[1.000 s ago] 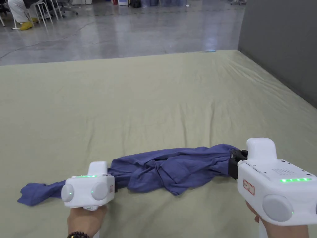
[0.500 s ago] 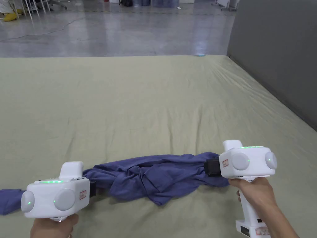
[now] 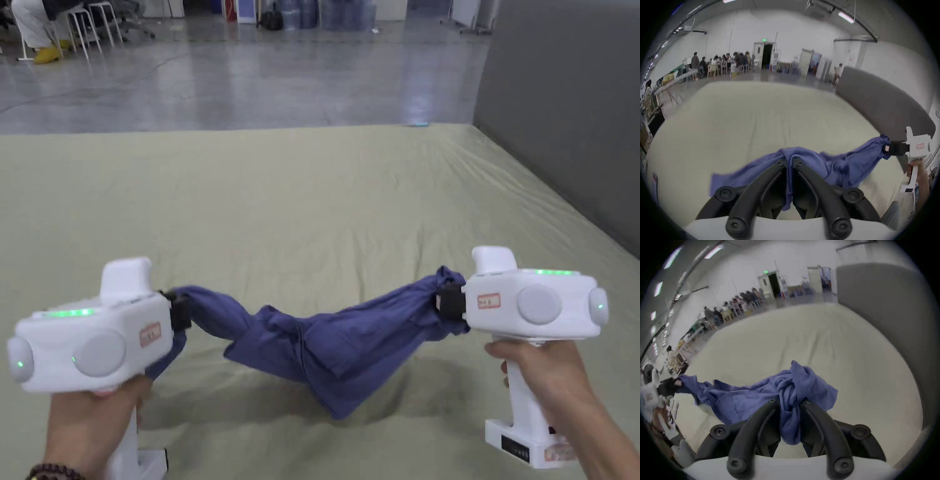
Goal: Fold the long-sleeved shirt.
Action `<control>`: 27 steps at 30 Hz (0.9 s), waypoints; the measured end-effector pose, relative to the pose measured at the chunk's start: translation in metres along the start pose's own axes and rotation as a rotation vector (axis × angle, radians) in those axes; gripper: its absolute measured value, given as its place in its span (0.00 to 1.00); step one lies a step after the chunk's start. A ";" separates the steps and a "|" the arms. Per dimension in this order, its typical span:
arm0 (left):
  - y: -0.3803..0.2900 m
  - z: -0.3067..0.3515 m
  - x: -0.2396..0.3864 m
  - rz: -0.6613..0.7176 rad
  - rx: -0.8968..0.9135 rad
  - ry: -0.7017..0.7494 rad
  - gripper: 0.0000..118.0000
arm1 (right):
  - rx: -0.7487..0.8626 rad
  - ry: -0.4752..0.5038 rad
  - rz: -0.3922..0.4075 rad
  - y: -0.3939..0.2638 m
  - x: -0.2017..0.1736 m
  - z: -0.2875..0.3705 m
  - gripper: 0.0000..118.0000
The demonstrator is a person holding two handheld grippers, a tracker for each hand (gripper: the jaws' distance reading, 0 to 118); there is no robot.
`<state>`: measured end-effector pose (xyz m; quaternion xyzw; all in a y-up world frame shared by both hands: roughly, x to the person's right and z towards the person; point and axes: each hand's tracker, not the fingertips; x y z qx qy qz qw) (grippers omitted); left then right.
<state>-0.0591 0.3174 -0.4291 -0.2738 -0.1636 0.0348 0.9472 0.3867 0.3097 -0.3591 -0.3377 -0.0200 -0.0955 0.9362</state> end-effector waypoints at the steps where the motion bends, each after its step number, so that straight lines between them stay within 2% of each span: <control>1: 0.020 0.011 0.000 0.001 0.044 -0.002 0.01 | 0.047 0.019 0.006 0.017 -0.007 0.013 0.19; 6: 0.122 0.056 -0.004 0.002 0.202 0.019 0.01 | 0.178 0.123 -0.006 0.104 -0.036 0.064 0.19; 11: 0.229 0.067 -0.016 -0.008 0.297 0.044 0.01 | 0.297 0.090 0.082 0.208 -0.074 0.086 0.19; 16: 0.297 0.032 -0.031 0.021 0.246 0.097 0.01 | 0.296 0.056 0.038 0.295 -0.093 0.063 0.18; 21: 0.278 -0.021 -0.045 -0.005 0.168 0.142 0.01 | 0.227 0.033 0.012 0.300 -0.094 0.009 0.18; 24: 0.238 -0.067 -0.054 -0.032 0.100 0.171 0.01 | 0.151 0.002 0.041 0.272 -0.089 -0.049 0.18; 27: 0.187 -0.121 -0.064 -0.038 -0.016 0.167 0.01 | 0.050 0.008 0.025 0.228 -0.081 -0.121 0.18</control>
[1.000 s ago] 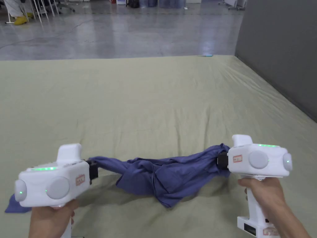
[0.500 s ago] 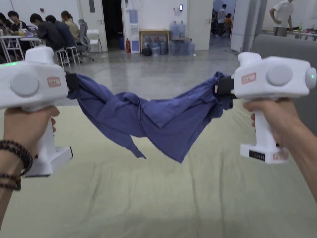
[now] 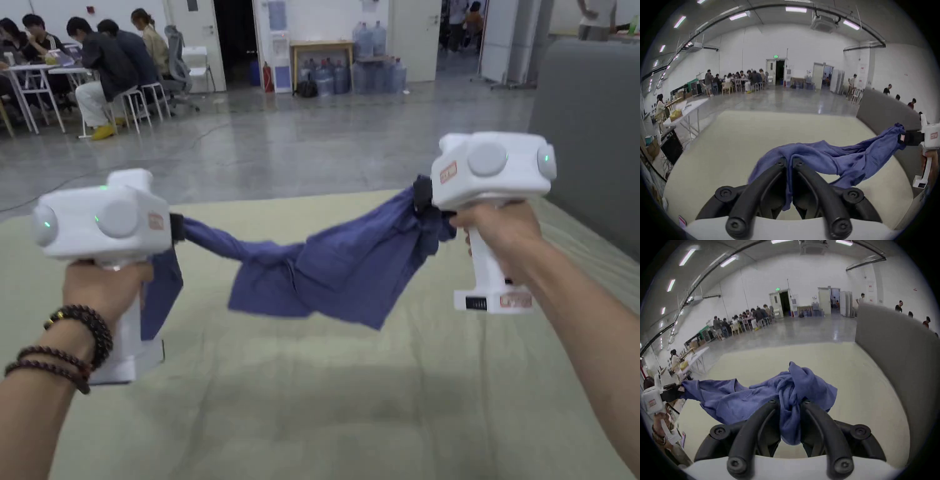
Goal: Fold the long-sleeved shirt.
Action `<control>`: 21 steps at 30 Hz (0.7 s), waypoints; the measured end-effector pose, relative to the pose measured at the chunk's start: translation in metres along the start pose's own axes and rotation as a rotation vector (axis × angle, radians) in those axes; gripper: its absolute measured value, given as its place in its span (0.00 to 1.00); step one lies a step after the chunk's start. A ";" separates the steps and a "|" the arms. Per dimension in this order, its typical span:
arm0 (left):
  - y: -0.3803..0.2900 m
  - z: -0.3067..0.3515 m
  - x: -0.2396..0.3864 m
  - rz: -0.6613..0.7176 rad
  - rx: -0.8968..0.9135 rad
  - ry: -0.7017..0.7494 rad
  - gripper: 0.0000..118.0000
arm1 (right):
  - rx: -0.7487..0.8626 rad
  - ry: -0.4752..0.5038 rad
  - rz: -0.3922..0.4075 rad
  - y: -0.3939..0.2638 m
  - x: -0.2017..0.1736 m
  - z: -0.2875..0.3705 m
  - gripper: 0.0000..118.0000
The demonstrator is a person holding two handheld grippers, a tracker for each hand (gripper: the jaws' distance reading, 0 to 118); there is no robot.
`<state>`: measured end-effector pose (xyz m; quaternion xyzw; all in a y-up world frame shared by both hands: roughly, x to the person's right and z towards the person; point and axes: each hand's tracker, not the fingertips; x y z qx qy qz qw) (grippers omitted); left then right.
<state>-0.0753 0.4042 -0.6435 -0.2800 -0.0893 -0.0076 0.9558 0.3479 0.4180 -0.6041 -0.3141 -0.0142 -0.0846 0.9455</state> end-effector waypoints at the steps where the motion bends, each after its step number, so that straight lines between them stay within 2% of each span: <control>1: -0.017 -0.014 0.001 -0.009 -0.022 -0.002 0.01 | -0.040 -0.002 -0.014 -0.016 0.002 -0.019 0.18; 5: -0.066 -0.049 -0.002 -0.022 -0.122 0.029 0.01 | -0.168 -0.013 0.000 -0.074 0.007 -0.075 0.18; 8: -0.087 -0.044 -0.007 -0.011 -0.139 0.020 0.01 | -0.186 -0.020 0.019 -0.102 0.012 -0.077 0.18; 13: -0.131 0.023 -0.017 0.019 -0.093 -0.029 0.01 | -0.129 0.026 -0.014 -0.162 0.024 -0.008 0.18; 21: -0.283 0.134 -0.015 0.030 -0.151 -0.038 0.01 | -0.209 0.005 0.043 -0.307 0.040 0.085 0.18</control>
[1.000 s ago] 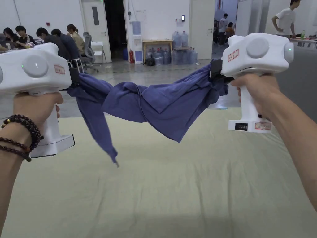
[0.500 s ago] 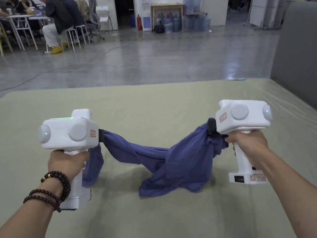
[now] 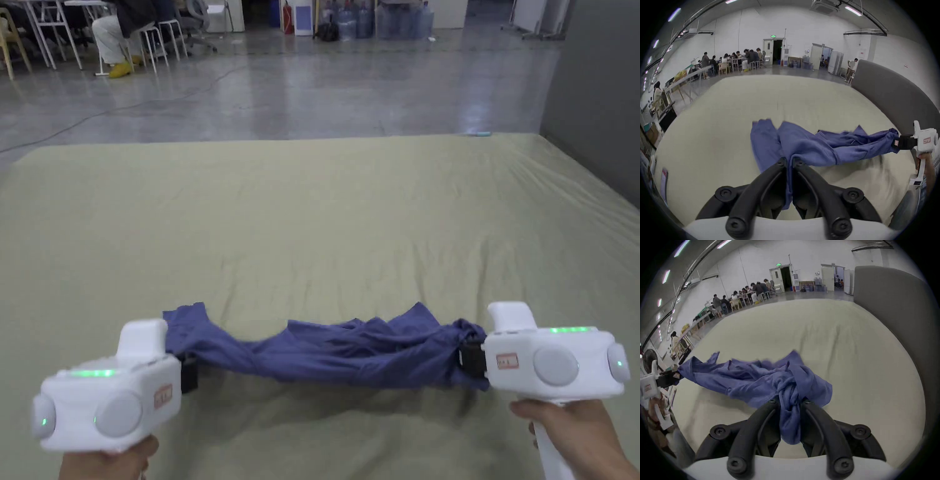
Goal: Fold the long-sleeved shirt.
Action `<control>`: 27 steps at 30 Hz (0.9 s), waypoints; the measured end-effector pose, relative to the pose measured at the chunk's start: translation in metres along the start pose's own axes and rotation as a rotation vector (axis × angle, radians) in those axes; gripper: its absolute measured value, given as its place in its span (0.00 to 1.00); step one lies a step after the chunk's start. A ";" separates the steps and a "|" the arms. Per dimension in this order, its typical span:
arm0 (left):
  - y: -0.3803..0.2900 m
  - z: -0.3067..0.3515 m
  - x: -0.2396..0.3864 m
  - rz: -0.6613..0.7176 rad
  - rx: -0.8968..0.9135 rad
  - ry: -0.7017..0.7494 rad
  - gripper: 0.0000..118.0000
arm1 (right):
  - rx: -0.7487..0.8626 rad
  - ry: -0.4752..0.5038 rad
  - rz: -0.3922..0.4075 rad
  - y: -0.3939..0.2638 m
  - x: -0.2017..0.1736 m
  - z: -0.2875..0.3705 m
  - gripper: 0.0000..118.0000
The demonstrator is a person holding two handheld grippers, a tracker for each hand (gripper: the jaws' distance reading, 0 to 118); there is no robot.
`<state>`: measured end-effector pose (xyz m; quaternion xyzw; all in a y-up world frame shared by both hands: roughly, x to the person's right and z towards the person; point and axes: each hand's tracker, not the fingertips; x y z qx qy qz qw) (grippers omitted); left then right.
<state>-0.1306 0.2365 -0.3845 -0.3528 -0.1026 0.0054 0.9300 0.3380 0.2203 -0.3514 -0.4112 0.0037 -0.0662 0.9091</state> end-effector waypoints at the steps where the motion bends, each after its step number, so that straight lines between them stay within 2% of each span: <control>1: -0.019 0.003 0.000 0.004 -0.031 -0.008 0.01 | -0.020 -0.013 0.008 -0.016 0.000 0.002 0.18; 6: -0.078 -0.009 -0.012 0.045 -0.139 0.012 0.01 | -0.110 -0.068 0.119 -0.070 -0.011 -0.003 0.18; 8: -0.078 -0.009 -0.016 0.085 -0.129 0.005 0.01 | -0.080 -0.077 0.123 -0.072 -0.011 0.001 0.18; 9: -0.077 -0.006 -0.018 0.103 -0.116 0.004 0.09 | -0.060 -0.077 0.107 -0.071 -0.009 0.009 0.31; 10: -0.074 -0.001 -0.021 0.115 -0.112 -0.004 0.36 | -0.019 -0.064 0.054 -0.066 -0.008 0.020 0.64; 11: -0.071 0.002 -0.023 0.123 -0.115 -0.004 0.83 | 0.003 -0.054 0.012 -0.063 -0.006 0.032 0.93; 12: -0.069 0.014 -0.020 0.127 -0.116 -0.015 1.00 | 0.041 -0.038 -0.015 -0.062 -0.005 0.047 1.00; 13: -0.064 0.030 -0.024 0.143 -0.032 -0.059 1.00 | 0.128 -0.019 -0.021 -0.059 -0.008 0.068 1.00; 14: -0.061 0.039 -0.027 0.141 -0.017 -0.064 1.00 | 0.150 -0.011 -0.035 -0.067 -0.009 0.089 1.00; 16: -0.059 0.066 0.005 0.136 -0.031 -0.042 1.00 | 0.143 -0.020 -0.043 -0.070 -0.014 0.113 1.00; 17: -0.057 0.079 0.014 0.133 -0.009 -0.040 1.00 | 0.156 -0.015 -0.044 -0.073 -0.017 0.124 0.95; 18: -0.058 0.088 0.019 0.133 0.022 -0.054 0.89 | 0.180 -0.012 -0.041 -0.068 -0.016 0.123 0.72; 19: -0.058 0.097 0.026 0.133 0.037 -0.053 0.58 | 0.188 -0.016 -0.041 -0.070 -0.019 0.128 0.32; 20: -0.059 0.078 -0.001 0.130 0.047 -0.041 0.05 | 0.180 -0.026 -0.041 -0.071 -0.021 0.128 0.02; 21: -0.058 0.075 0.000 0.119 0.042 -0.027 0.00 | 0.140 -0.068 -0.048 -0.072 -0.023 0.125 0.02; 22: -0.061 0.072 0.000 0.087 0.051 0.024 0.00 | 0.157 -0.059 -0.046 -0.074 -0.022 0.120 0.02; 23: -0.060 0.069 -0.002 0.096 0.037 -0.024 0.00 | 0.141 -0.044 -0.042 -0.075 -0.021 0.118 0.02; 27: -0.054 0.067 -0.001 0.139 0.024 -0.064 0.00 | 0.123 -0.029 -0.042 -0.077 -0.022 0.111 0.02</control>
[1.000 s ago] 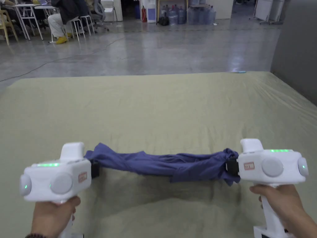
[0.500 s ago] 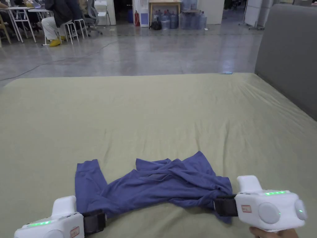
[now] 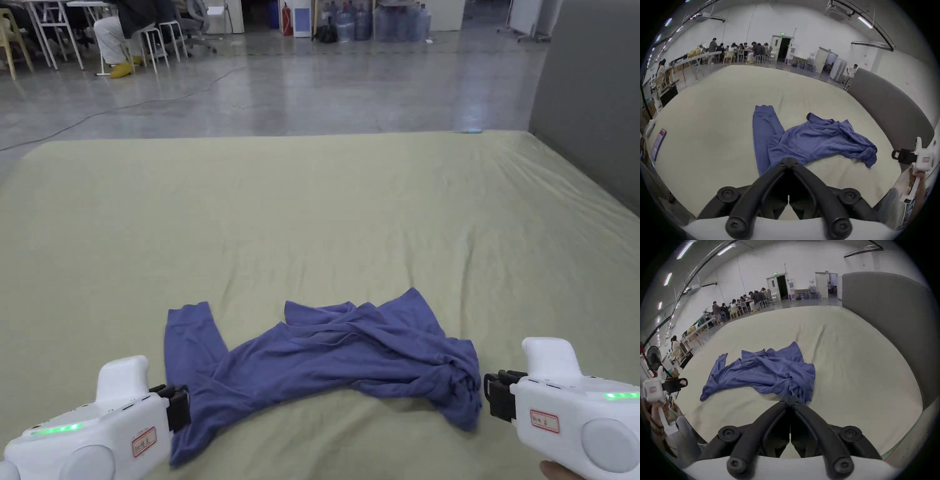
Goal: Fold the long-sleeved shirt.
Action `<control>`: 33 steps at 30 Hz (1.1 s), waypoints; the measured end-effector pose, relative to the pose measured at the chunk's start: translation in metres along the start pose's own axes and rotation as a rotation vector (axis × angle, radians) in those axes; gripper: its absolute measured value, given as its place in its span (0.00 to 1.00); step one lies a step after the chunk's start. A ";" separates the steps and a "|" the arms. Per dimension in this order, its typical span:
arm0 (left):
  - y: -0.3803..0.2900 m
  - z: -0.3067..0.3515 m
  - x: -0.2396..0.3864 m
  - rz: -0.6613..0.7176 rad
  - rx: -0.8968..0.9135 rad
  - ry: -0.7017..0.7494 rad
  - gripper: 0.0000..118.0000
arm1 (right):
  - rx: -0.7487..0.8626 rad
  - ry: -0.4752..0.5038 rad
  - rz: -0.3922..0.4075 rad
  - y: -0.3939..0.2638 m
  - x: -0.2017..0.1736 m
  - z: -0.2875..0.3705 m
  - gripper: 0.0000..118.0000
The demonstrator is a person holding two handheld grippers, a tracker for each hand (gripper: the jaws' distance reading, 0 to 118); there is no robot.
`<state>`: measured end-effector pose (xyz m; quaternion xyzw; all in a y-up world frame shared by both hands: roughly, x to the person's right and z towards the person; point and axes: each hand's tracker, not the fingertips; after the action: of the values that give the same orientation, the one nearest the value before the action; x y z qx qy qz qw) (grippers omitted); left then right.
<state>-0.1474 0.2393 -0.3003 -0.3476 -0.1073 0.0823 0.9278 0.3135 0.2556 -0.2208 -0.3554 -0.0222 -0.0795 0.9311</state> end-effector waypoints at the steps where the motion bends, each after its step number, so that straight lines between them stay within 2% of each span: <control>1: 0.009 -0.004 -0.002 0.000 -0.005 -0.005 0.00 | -0.004 0.001 0.003 0.001 0.000 -0.001 0.02; 2: 0.015 -0.009 0.000 -0.013 -0.004 -0.005 0.00 | -0.003 0.001 0.005 0.002 -0.001 -0.002 0.02; 3: 0.024 -0.018 0.002 -0.039 -0.011 -0.032 0.04 | -0.005 0.004 0.005 0.004 -0.002 -0.002 0.02; 5: 0.040 -0.037 0.014 -0.067 -0.017 -0.031 0.53 | -0.016 0.005 0.008 0.006 -0.004 -0.007 0.02; 6: 0.047 -0.050 0.017 -0.075 -0.022 -0.035 0.67 | -0.021 0.002 0.012 0.006 -0.005 -0.010 0.02; 7: 0.055 -0.068 0.020 -0.089 -0.053 -0.031 0.67 | -0.028 0.002 0.013 0.006 -0.004 -0.014 0.02; 8: 0.064 -0.088 0.023 -0.105 -0.119 -0.004 0.93 | -0.035 0.001 0.014 0.007 -0.004 -0.017 0.02; 9: 0.075 -0.108 0.028 -0.119 -0.135 -0.020 0.96 | -0.043 -0.001 0.014 0.007 -0.004 -0.021 0.02; 14: 0.086 -0.204 0.046 -0.245 -0.250 0.087 0.94 | -0.076 -0.006 -0.002 0.005 -0.001 -0.033 0.02; 17: 0.076 -0.237 0.046 -0.271 -0.350 0.077 0.89 | -0.086 -0.015 -0.015 0.004 0.002 -0.035 0.02; 18: 0.072 -0.242 0.048 -0.279 -0.373 0.086 0.85 | -0.090 -0.019 -0.017 0.004 0.003 -0.036 0.02; 20: 0.066 -0.244 0.050 -0.282 -0.365 0.086 0.73 | -0.098 -0.030 -0.013 0.005 0.006 -0.037 0.02; 21: 0.066 -0.237 0.049 -0.276 -0.329 0.078 0.46 | -0.102 -0.038 -0.010 0.005 0.006 -0.038 0.02; 22: 0.069 -0.229 0.053 -0.263 -0.311 0.036 0.00 | -0.103 -0.041 -0.007 0.006 0.007 -0.038 0.02; 27: 0.087 -0.194 0.066 -0.329 -0.242 0.016 0.00 | -0.088 -0.046 0.003 0.016 0.009 -0.037 0.02; 28: 0.093 -0.187 0.065 -0.323 -0.217 0.012 0.00 | -0.073 -0.050 -0.001 0.019 0.010 -0.036 0.06; 29: 0.095 -0.183 0.059 -0.308 -0.208 0.010 0.00 | -0.061 -0.057 -0.011 0.022 0.011 -0.038 0.29; 30: 0.100 -0.179 0.057 -0.290 -0.198 0.001 0.00 | -0.063 -0.067 -0.014 0.024 0.013 -0.043 0.80; 31: 0.104 -0.175 0.056 -0.271 -0.185 -0.017 0.00 | -0.071 -0.084 -0.014 0.026 0.014 -0.050 1.00; 33: 0.102 -0.158 0.060 -0.252 -0.166 -0.028 0.00 | -0.137 -0.110 0.003 0.028 0.016 -0.070 1.00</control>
<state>-0.0576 0.2299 -0.4755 -0.4057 -0.1695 -0.0394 0.8973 0.3326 0.2271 -0.2897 -0.4222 -0.0671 -0.0597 0.9021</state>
